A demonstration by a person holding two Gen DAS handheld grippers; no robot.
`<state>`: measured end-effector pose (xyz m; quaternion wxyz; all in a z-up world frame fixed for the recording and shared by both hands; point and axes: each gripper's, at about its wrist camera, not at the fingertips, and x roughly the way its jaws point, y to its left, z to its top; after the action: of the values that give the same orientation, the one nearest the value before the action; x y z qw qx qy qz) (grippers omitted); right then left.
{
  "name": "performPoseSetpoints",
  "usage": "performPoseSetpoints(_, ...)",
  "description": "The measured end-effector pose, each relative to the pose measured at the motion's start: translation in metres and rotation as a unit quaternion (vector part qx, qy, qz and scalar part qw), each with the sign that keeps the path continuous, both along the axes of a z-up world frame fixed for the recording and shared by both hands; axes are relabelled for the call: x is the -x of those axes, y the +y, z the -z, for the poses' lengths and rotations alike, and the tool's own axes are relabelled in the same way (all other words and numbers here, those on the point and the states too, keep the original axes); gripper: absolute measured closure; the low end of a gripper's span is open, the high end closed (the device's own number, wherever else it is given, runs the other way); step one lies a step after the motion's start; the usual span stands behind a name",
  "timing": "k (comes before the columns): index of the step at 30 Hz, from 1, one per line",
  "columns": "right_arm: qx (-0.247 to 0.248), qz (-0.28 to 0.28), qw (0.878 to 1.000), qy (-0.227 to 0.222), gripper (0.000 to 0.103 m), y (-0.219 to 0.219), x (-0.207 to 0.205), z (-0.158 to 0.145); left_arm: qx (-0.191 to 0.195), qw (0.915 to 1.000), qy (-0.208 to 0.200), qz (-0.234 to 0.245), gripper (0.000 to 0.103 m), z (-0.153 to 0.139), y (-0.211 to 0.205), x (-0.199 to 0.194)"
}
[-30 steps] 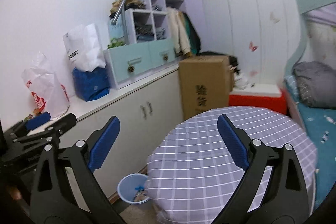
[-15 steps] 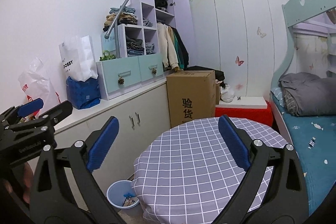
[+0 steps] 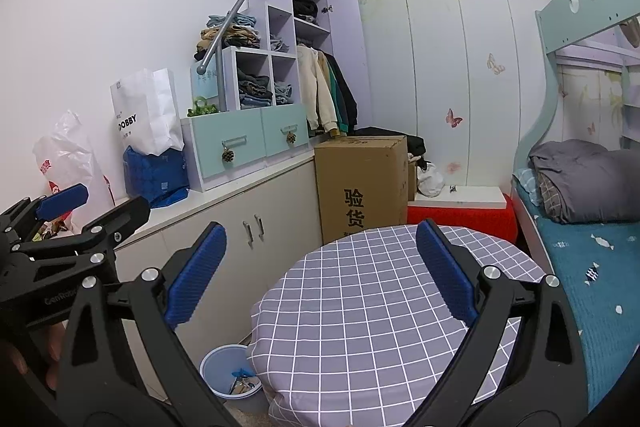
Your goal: Collect trash
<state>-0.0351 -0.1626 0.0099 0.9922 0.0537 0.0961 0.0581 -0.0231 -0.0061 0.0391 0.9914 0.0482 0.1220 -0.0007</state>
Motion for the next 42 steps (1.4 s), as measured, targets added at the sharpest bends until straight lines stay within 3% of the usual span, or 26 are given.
performPoseSetpoints(42,-0.010,-0.013,1.000,0.019,0.009,0.000,-0.011,0.010,0.004,0.9999,0.009,-0.001,0.011,0.016,-0.003,-0.006)
